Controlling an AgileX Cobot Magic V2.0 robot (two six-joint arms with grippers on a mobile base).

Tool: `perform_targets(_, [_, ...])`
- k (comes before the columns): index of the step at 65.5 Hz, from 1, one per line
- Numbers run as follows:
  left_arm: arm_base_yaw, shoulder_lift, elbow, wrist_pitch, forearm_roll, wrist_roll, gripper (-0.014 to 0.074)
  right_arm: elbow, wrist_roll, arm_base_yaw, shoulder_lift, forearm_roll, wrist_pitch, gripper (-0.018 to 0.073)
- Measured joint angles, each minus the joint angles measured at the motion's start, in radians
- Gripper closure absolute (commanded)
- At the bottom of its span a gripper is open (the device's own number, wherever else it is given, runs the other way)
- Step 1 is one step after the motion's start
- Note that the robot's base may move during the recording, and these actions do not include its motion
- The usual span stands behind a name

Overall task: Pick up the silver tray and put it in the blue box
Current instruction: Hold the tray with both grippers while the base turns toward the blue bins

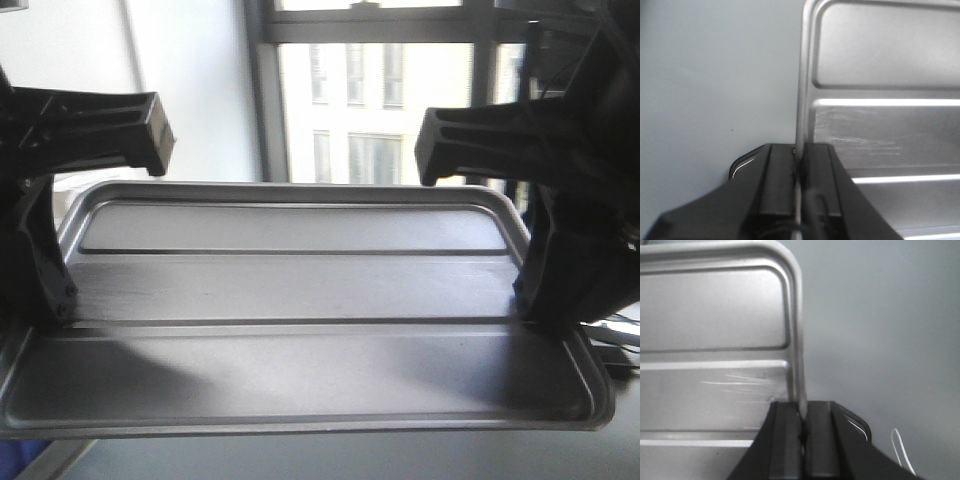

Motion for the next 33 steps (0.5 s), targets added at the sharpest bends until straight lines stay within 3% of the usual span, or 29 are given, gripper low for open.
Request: perform_targets(33, [0.0,0.0,0.0,0.0,0.002,0.0,0.0603,0.0,0.0,0.0,0.0,0.0,0.0,0.0501])
